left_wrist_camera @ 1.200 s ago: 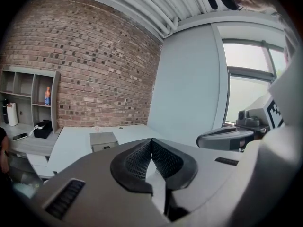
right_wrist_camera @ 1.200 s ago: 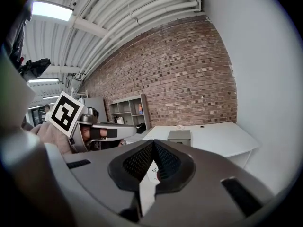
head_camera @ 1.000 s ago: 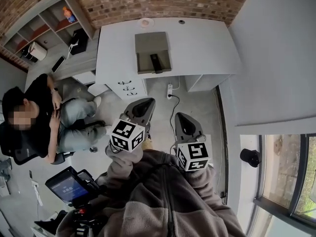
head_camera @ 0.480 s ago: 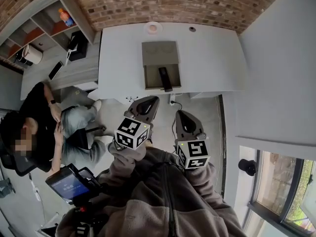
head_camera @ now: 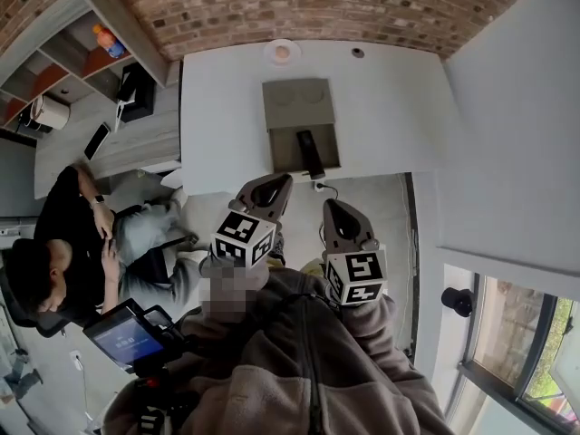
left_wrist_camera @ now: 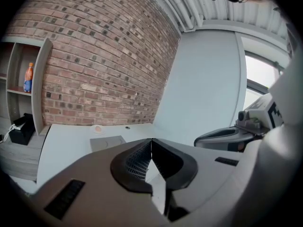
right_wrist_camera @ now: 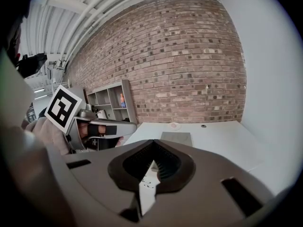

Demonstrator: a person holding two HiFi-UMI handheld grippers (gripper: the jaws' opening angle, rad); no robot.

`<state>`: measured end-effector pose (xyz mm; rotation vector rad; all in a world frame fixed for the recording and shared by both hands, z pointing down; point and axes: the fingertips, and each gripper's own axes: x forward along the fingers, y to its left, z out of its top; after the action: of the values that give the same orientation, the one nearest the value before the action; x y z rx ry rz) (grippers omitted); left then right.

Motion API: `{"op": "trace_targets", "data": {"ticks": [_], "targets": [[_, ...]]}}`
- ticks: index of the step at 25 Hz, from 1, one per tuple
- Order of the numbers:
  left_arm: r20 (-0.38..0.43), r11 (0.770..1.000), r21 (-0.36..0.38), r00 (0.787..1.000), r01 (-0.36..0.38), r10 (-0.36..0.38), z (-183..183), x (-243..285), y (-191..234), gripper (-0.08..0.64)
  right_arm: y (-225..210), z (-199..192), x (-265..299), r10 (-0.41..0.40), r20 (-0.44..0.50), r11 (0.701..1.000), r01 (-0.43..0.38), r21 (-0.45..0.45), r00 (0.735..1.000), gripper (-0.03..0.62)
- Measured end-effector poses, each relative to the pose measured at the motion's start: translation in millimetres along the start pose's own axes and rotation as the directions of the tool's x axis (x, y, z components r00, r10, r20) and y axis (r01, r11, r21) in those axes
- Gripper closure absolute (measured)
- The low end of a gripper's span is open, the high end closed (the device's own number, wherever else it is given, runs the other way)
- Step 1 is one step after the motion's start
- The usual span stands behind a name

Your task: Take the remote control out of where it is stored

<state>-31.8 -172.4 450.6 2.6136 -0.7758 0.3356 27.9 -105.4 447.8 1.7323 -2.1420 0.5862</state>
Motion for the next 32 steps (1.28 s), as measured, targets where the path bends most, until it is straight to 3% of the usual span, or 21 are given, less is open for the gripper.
{"op": "trace_targets", "data": {"ticks": [8, 13, 25, 32], "targets": [[-0.052, 0.995, -0.071, 0.997, -0.068, 0.064, -22, 1, 34, 0.554, 1, -18, 33, 0.039, -0.069, 0.999, -0.038, 0.007, 0.997, 0.591], [-0.094, 0.987, -0.100, 0.989, -0.125, 0.116, -47, 10, 53, 0.554, -19, -54, 61, 0.029, -0.143, 0.999, -0.025, 0.024, 0.989, 0.591], [-0.254, 0.956, -0.190, 0.952, -0.225, 0.173, -125, 44, 83, 0.554, -67, -120, 121, 0.022, -0.301, 0.997, 0.002, 0.077, 0.953, 0.584], [-0.309, 0.941, -0.220, 0.934, -0.255, 0.181, -147, 58, 97, 0.554, -81, -154, 162, 0.023, -0.401, 0.993, 0.024, 0.112, 0.916, 0.476]]}}
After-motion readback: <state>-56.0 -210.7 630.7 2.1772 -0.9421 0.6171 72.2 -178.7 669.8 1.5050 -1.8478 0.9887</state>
